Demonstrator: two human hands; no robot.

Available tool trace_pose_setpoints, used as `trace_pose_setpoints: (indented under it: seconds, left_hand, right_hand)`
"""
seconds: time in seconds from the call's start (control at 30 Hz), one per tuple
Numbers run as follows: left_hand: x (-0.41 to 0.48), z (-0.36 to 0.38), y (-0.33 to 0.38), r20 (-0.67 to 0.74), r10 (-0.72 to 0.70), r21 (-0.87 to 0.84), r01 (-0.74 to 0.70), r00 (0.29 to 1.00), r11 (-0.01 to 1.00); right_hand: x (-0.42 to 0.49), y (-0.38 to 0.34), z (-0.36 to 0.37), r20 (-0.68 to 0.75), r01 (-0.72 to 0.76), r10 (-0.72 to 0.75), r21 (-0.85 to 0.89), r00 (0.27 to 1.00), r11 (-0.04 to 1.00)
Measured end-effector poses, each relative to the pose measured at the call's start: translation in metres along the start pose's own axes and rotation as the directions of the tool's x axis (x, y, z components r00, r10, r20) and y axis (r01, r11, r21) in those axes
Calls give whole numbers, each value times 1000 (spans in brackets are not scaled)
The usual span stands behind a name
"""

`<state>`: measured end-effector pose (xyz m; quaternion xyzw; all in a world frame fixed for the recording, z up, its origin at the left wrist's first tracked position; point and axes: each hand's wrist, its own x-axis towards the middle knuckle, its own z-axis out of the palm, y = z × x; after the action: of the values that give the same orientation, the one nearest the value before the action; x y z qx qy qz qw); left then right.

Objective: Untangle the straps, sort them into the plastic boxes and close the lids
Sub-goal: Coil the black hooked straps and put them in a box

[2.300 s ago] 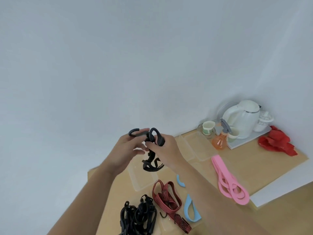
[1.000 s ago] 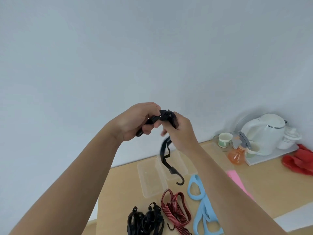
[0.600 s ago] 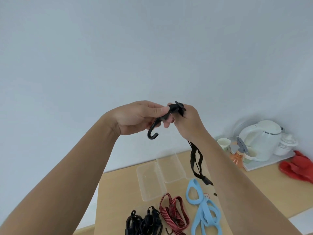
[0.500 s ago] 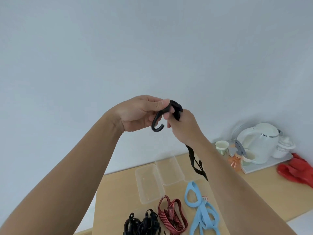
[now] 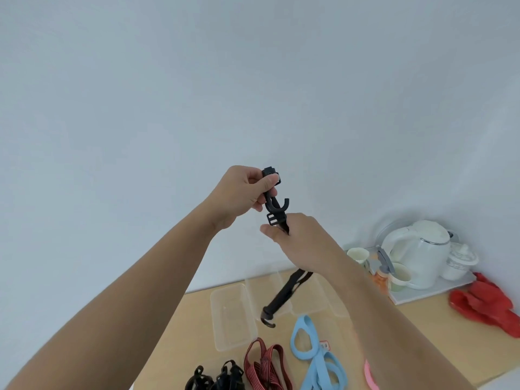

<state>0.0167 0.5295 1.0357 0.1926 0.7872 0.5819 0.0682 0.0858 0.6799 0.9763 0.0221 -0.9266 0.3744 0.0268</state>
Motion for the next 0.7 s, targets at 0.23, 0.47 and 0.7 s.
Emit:
trace_pose_setpoints:
  seconds: [0.23,0.47,0.7]
  left_hand:
    - [0,21,-1,-50,14,11,-13,999,1000]
    - [2,59,-8,-171,108,206,-72,979,976]
    - [-4,86,-9,-29,177,399,-151,984,904]
  right_hand:
    - [-13,14,-27,36,95,-89,-454,995,886]
    - [-18,22,-55,195,336,-283,-693,939,638]
    - [-12,27,-108,296,434,-337,-384,894,815]
